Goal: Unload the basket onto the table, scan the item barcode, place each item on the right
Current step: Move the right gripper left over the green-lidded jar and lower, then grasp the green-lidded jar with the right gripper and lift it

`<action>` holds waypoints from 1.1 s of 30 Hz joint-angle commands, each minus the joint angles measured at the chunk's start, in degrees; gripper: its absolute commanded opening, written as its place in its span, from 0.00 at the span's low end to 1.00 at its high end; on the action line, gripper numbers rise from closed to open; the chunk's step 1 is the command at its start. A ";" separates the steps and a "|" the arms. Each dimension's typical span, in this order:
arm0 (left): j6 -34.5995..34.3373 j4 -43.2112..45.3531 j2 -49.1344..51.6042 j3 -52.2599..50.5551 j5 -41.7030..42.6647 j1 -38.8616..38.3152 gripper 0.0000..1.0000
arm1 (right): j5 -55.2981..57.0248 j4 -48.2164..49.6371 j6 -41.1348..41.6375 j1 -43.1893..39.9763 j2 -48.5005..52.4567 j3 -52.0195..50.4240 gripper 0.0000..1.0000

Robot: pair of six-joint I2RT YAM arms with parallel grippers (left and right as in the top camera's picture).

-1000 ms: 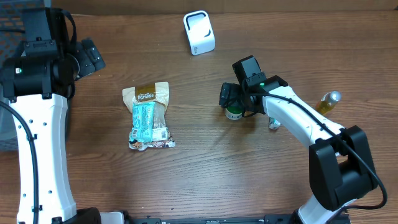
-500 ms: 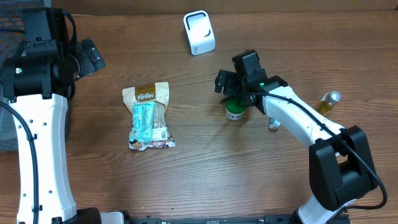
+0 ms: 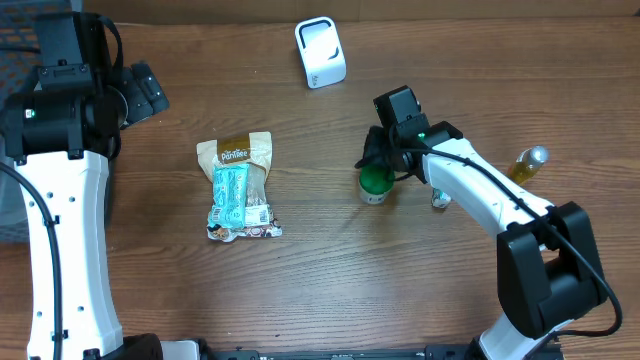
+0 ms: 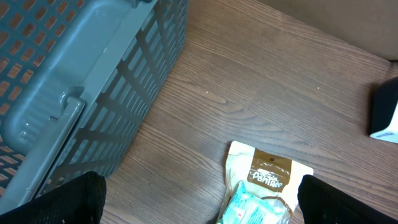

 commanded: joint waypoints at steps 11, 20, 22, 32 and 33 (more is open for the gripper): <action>-0.15 0.11 0.07 0.07 -0.76 0.04 1.00 | -4.59 -12.76 -4.85 0.17 -0.17 10.23 0.34; -0.15 0.11 0.07 0.07 -0.76 0.04 1.00 | -8.63 -14.80 -4.81 2.84 -0.15 11.23 0.33; -0.15 0.11 0.07 0.07 -0.76 0.04 1.00 | -8.63 -14.91 -4.79 4.83 -0.15 11.23 0.33; -0.15 0.11 0.07 0.07 -0.76 0.04 1.00 | 1.09 -16.20 -2.14 14.29 -0.15 11.21 0.30; -0.15 0.11 0.07 0.07 -0.76 0.04 1.00 | 1.55 -16.22 -2.19 14.60 -0.15 11.21 0.30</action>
